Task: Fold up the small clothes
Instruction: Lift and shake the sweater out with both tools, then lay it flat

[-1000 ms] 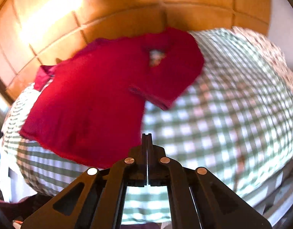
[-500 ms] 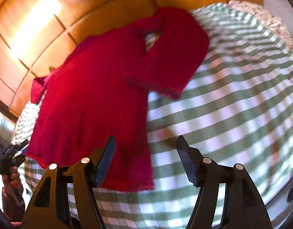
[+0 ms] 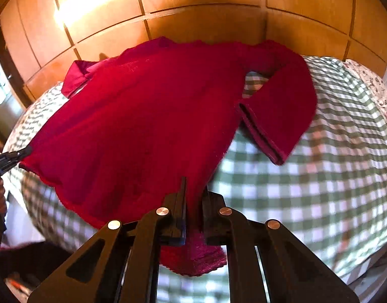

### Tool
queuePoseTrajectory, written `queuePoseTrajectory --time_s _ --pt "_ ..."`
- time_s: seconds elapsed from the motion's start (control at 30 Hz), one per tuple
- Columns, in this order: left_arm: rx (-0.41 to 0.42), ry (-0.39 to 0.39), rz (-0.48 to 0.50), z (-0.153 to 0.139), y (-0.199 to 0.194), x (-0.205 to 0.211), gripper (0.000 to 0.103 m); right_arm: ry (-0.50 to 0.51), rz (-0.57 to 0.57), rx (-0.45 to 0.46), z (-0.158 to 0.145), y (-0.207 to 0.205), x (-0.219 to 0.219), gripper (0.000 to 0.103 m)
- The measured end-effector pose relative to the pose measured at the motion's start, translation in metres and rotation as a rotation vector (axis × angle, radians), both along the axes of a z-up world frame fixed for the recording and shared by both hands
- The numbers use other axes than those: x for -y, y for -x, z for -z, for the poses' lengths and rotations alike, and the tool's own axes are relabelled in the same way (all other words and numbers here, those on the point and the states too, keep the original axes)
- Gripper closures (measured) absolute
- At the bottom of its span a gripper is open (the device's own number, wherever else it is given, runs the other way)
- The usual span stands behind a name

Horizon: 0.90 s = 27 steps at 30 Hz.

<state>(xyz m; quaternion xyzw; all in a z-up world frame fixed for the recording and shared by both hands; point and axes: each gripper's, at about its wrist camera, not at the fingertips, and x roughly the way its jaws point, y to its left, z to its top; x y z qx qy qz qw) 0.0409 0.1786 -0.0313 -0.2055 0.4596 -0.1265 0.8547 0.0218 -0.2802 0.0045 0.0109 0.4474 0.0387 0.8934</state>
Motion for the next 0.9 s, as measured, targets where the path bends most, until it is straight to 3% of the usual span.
queuePoseTrajectory --time_s 0.23,0.3,0.37,0.4,0.6,0.63,0.87,0.9 --pt "-0.113 -0.028 -0.013 0.025 0.051 0.005 0.1 -0.023 0.032 -0.107 0.021 0.051 0.019 0.096" --pt "-0.115 -0.048 -0.013 0.025 0.044 0.008 0.094 -0.025 0.019 -0.132 0.027 0.058 0.016 0.096" --pt "-0.095 -0.091 -0.032 0.018 0.039 0.01 0.079 -0.047 0.036 -0.12 0.026 0.059 0.022 0.095" --pt "-0.077 -0.105 -0.037 0.012 0.034 0.01 0.077 -0.064 0.055 -0.103 0.022 0.057 0.027 0.094" --pt "0.045 -0.151 -0.032 -0.017 -0.006 0.033 0.059 0.046 0.174 0.057 -0.001 0.031 0.049 0.05" --pt "0.057 -0.157 -0.015 -0.019 -0.013 0.042 0.057 0.074 0.185 0.073 0.0 0.022 0.052 0.048" --pt "0.077 -0.195 0.102 -0.013 -0.062 0.109 0.05 0.293 0.139 0.014 0.04 -0.038 0.058 0.05" --pt "0.073 -0.199 0.109 -0.011 -0.068 0.119 0.05 0.285 0.129 0.011 0.043 -0.042 0.061 0.061"
